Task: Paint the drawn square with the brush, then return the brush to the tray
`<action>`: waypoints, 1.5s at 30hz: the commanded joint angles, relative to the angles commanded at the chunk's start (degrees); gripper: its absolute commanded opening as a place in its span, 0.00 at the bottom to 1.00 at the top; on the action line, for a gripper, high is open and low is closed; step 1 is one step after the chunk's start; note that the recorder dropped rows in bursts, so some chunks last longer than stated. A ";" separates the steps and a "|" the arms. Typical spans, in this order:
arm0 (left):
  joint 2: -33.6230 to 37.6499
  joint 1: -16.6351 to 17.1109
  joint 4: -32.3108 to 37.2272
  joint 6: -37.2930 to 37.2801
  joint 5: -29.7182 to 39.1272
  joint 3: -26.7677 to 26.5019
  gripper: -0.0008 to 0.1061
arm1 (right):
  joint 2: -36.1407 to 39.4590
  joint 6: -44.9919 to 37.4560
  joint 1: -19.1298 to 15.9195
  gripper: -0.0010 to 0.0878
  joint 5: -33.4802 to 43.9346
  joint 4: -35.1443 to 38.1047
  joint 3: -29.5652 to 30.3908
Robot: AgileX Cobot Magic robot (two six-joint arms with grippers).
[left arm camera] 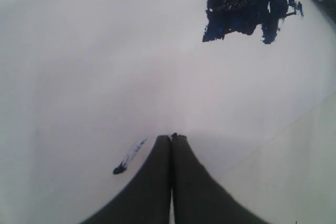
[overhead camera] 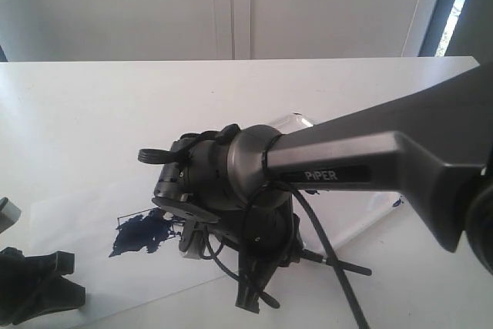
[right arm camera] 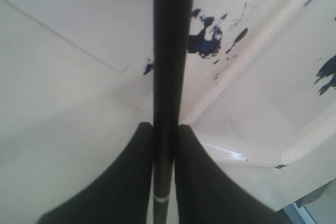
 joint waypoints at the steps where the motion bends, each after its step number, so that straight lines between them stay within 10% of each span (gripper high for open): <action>1: 0.00 0.00 0.00 0.00 0.00 0.00 0.01 | 0.00 0.00 0.00 0.01 0.00 0.00 0.00; 45: 0.00 0.00 0.00 0.00 0.00 0.00 0.01 | 0.57 0.40 3.31 0.01 0.00 3.07 -1.93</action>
